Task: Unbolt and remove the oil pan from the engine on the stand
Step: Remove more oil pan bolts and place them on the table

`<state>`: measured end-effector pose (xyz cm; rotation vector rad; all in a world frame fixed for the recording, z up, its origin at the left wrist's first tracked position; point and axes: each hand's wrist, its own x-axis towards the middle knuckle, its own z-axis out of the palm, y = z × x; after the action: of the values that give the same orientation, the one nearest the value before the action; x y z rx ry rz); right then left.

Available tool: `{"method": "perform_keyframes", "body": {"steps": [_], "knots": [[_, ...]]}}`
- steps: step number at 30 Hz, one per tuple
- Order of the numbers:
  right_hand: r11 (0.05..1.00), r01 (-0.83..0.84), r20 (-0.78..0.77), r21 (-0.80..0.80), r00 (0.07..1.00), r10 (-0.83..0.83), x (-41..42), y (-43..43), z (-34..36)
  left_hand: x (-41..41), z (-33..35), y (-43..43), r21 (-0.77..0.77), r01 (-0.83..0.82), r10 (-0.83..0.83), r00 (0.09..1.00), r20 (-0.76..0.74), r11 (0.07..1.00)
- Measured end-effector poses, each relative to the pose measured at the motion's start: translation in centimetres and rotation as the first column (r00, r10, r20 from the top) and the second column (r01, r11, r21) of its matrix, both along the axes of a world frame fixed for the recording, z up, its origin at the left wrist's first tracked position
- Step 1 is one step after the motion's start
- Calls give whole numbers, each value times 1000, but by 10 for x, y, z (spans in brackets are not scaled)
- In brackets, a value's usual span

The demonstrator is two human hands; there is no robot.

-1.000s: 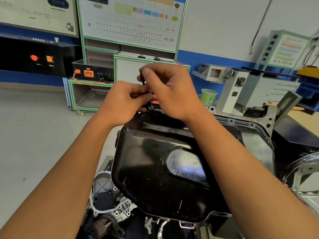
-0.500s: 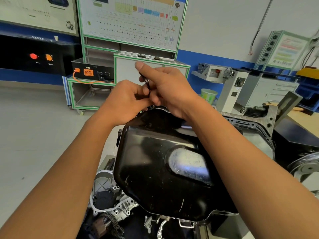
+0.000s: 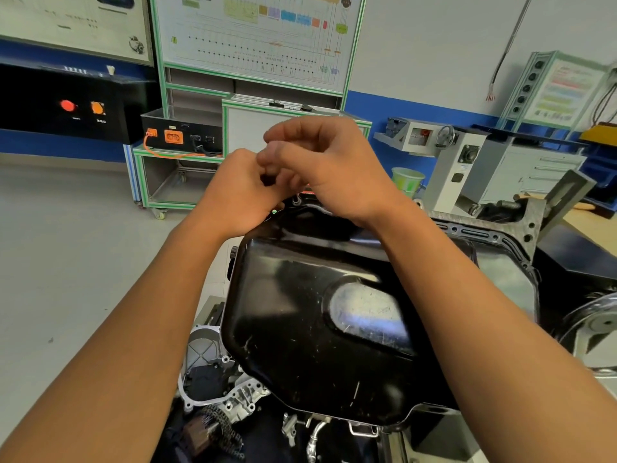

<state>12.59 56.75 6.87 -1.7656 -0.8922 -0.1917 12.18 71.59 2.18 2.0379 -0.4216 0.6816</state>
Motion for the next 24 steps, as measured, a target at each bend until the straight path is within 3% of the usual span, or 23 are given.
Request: {"method": "perform_keyframes", "body": {"steps": [6,13,18,24], "knots": [[998,-67,1,-3,998,67,-1,-9,1,0,-2,-3,-43,70,-70,997,-12,997],[991,-69,42,115,997,65,3,-4,0,-1,-1,-3,-71,67,-66,998,9,995],[984,-10,-117,177,993,31,5,4,4,0,-1,-1,-36,73,-73,997,8,997],[995,88,-232,46,970,-76,6,11,4,-1,1,-1,31,55,-55,998,-5,998]]}}
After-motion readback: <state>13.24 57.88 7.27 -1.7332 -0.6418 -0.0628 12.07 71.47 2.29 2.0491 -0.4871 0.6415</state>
